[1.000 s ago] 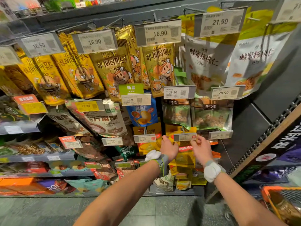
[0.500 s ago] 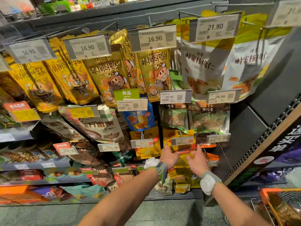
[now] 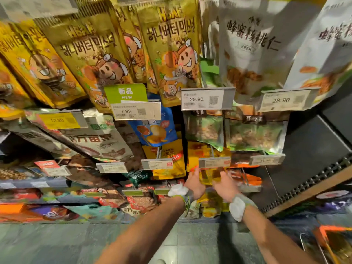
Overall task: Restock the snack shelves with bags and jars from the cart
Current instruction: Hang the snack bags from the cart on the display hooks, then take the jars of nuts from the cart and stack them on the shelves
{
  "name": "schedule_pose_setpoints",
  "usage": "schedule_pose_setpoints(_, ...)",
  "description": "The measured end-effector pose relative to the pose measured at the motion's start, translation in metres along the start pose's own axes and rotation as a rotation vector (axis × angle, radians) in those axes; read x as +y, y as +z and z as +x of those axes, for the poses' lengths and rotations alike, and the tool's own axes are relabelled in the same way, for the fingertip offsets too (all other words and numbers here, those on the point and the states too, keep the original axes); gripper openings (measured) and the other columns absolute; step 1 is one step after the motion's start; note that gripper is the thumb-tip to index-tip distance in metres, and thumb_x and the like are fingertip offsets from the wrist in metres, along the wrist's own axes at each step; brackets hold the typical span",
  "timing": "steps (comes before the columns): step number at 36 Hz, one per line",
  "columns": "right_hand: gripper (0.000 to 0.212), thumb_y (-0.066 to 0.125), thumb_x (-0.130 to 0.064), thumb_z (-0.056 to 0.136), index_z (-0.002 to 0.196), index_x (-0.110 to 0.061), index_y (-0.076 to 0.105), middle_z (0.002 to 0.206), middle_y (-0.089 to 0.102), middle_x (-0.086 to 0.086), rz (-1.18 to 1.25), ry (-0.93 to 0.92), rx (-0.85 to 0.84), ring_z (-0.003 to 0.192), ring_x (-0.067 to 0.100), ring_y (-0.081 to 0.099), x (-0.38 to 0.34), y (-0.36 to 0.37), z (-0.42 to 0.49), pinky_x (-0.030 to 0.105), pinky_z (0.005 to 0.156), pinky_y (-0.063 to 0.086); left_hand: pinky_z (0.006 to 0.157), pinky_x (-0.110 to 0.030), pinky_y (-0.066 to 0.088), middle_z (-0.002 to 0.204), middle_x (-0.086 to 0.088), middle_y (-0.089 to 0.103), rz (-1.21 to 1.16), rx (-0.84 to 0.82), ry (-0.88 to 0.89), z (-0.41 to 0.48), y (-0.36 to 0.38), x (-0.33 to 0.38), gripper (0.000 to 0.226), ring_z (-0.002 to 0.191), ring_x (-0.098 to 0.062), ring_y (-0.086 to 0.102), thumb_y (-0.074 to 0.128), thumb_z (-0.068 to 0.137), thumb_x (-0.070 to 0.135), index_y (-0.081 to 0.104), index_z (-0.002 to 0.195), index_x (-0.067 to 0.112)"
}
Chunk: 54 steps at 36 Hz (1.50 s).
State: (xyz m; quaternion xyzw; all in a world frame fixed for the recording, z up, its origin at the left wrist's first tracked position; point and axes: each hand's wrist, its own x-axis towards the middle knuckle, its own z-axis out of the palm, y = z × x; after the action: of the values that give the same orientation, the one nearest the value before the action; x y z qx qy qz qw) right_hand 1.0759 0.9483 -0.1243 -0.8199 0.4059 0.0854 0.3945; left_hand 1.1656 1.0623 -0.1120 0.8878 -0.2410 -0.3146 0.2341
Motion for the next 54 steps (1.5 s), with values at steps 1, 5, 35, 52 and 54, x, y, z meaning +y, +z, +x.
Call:
schedule_pose_setpoints(1, 0.044, 0.056, -0.031, 0.094, 0.133, -0.013, 0.047, 0.139, 0.041, 0.011, 0.008, 0.003, -0.009, 0.13, 0.034, 0.046, -0.001, 0.002, 0.002, 0.039, 0.104, 0.041, 0.105, -0.038, 0.044, 0.153, -0.012, 0.037, -0.021, -0.016, 0.019, 0.001, 0.001, -0.003, 0.074, 0.135, -0.033, 0.046, 0.056, 0.089, 0.013, 0.026, 0.156, 0.022)
schedule_pose_setpoints(5, 0.038, 0.057, -0.029, 0.088, 0.122, -0.014, 0.05, 0.125, 0.051, 0.011, 0.106, 0.008, -0.008, 0.116, 0.036, 0.055, -0.008, 0.007, 0.005, 0.044, 0.094, 0.05, 0.098, -0.042, 0.05, 0.142, -0.012, 0.053, -0.185, -0.043, 0.056, -0.008, -0.002, -0.007, 0.087, 0.124, -0.036, 0.057, 0.058, 0.086, 0.014, 0.015, 0.16, 0.029)
schedule_pose_setpoints(35, 0.032, 0.066, 0.001, 0.088, 0.115, -0.016, 0.064, 0.11, 0.064, 0.003, 0.685, 0.653, 0.55, 0.11, 0.019, 0.058, 0.322, -0.085, -0.357, 0.023, 0.084, 0.046, 0.104, -0.041, 0.039, 0.145, -0.006, 0.045, 0.887, -0.564, 1.144, -0.213, 0.268, 0.225, 0.05, 0.135, -0.03, 0.041, 0.051, 0.095, 0.016, 0.046, 0.145, 0.023)
schedule_pose_setpoints(52, 0.058, 0.017, -0.067, 0.099, 0.143, -0.038, 0.039, 0.152, 0.043, 0.003, 0.271, 1.269, 0.149, 0.141, 0.031, 0.036, 0.356, 0.007, -0.431, 0.049, 0.112, 0.026, 0.112, -0.044, 0.031, 0.156, -0.009, 0.041, 1.207, -1.019, 1.451, -0.175, 0.345, 0.206, 0.053, 0.14, -0.038, 0.037, 0.023, 0.109, 0.045, 0.026, 0.158, 0.024)
schedule_pose_setpoints(54, 0.06, 0.013, -0.068, 0.098, 0.143, -0.037, 0.039, 0.152, 0.043, 0.004, 0.276, 1.256, 0.111, 0.14, 0.033, 0.036, 0.362, 0.003, -0.429, 0.053, 0.113, 0.026, 0.101, -0.043, 0.042, 0.143, -0.015, 0.055, 1.189, -1.031, 1.498, -0.175, 0.349, 0.215, 0.05, 0.127, -0.04, 0.051, 0.025, 0.109, 0.043, 0.04, 0.151, 0.021)
